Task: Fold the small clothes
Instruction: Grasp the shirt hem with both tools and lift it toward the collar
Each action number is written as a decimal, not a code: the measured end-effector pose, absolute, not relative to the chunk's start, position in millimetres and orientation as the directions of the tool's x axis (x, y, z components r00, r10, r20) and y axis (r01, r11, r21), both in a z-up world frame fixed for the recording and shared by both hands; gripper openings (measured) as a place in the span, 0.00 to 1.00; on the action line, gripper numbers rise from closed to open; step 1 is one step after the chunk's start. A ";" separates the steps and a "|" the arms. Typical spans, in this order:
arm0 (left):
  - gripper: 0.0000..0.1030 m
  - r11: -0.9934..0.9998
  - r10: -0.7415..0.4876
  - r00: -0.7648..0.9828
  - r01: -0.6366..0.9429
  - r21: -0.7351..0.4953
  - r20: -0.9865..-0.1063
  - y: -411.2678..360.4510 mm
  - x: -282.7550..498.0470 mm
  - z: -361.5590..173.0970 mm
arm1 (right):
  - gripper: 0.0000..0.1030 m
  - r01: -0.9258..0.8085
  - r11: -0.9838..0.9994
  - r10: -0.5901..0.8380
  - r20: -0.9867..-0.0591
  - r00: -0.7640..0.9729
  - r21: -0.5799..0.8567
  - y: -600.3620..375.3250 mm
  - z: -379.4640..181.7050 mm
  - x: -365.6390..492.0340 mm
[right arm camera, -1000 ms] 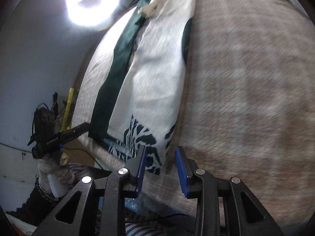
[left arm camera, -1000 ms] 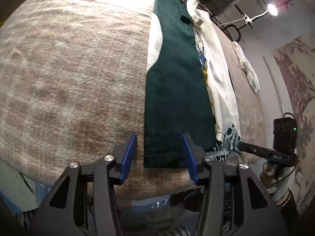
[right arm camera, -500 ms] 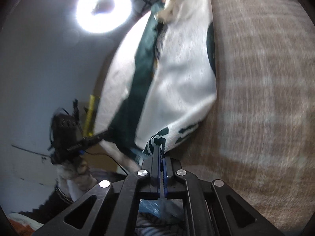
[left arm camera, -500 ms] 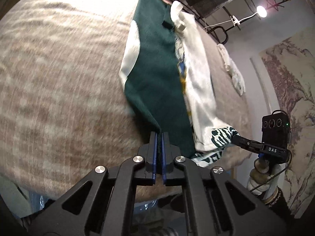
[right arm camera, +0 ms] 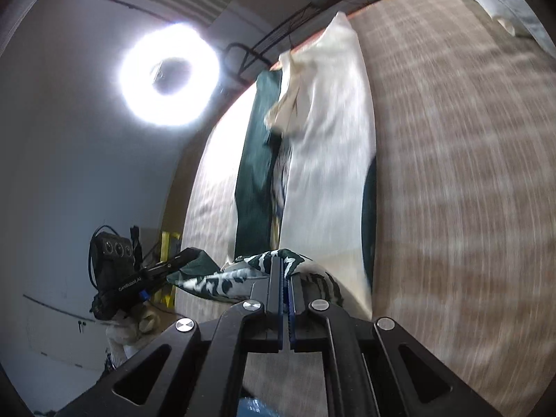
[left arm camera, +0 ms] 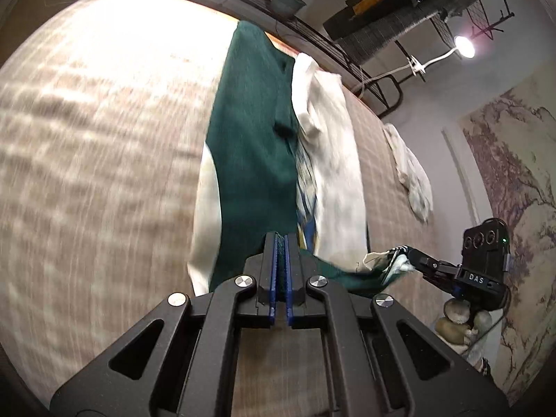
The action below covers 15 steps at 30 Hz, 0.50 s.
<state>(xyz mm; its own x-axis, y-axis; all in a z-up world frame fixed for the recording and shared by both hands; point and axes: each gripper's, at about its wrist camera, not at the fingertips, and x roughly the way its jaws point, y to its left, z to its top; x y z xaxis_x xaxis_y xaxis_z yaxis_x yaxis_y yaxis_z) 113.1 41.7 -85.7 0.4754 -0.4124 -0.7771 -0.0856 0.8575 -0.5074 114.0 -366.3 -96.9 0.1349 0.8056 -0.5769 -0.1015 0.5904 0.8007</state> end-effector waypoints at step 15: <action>0.01 0.874 -0.334 0.465 -0.174 -0.455 -0.820 59.7 183.9 -125.2 | 0.00 -0.010 0.640 0.758 -0.629 0.174 0.768 -344.4 -137.2 205.2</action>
<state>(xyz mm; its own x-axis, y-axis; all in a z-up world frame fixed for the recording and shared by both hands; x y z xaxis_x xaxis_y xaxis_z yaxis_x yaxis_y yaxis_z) 183.9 59.7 -125.2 0.4647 -0.3341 -0.8200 -0.1741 0.8735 -0.4545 205.2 -344.4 -137.2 0.1738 0.7578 -0.6290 -0.0096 0.6399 0.7684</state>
